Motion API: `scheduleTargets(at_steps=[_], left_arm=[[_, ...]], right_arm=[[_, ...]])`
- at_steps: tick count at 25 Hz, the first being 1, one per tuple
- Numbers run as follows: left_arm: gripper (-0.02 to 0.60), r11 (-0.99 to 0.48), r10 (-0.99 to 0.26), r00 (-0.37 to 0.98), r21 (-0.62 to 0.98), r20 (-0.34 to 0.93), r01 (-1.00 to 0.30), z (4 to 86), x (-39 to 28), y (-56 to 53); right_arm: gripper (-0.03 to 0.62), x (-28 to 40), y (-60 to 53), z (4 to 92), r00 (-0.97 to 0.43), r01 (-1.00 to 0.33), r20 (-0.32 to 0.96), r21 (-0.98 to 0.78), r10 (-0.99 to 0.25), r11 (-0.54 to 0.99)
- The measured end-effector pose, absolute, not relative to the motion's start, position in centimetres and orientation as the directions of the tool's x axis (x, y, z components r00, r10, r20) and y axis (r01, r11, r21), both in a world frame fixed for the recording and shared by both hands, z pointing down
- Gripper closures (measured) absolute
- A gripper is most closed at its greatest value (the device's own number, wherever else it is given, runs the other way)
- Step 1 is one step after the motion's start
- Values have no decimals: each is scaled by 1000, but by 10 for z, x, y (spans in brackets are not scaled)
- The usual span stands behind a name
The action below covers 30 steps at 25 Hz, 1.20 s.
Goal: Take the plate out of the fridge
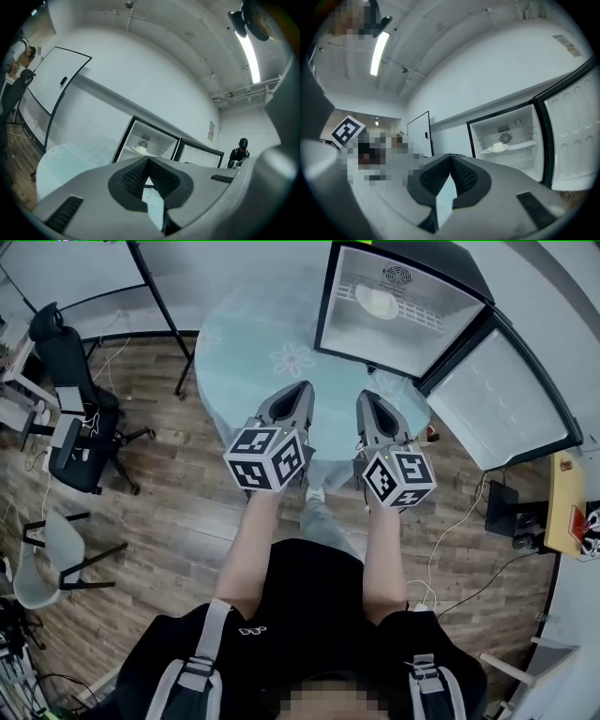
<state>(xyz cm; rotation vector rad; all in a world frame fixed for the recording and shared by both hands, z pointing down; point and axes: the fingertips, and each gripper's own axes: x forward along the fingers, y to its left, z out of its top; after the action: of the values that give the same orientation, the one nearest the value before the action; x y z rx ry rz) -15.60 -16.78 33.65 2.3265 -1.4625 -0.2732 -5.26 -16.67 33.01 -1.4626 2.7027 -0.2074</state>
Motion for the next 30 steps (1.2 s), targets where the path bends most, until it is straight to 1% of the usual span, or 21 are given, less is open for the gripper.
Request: scheduleTargets(at_steps=[5,9,14,18,22,26,30], left_arm=[[578,-345,-900,426,442,96,-828,362,-151,-220],[578,-358,-878,460,456,131,-815,382,-129,-259],[578,-380,-858,491,460,148,-803,392,-99,-311],[578,-390,-857,499,465,133,-794,387,-84,-354],[578,-354,-877,461,470,132,-808,385,-81,-393],[578,-338,-889,436,440,142,-832,385,-72,-415],[578,-293,-909,387,428,152,-855,384,-76,-429]], right_arm=[[588,-20,-223,357,-502,-849,53,-220,-863,480],[588,-4,-258,385,-484,-856,87,-250,-871,452],[588,44,-309,395,-413,-881,84,-289,-907,375],[588,68,-346,392,-398,-880,65,-308,-915,361],[588,88,-384,388,-405,-874,43,-312,-913,373],[588,109,-423,386,-395,-876,30,-313,-918,367],[588,116,-444,382,-398,-875,27,-310,-917,371]])
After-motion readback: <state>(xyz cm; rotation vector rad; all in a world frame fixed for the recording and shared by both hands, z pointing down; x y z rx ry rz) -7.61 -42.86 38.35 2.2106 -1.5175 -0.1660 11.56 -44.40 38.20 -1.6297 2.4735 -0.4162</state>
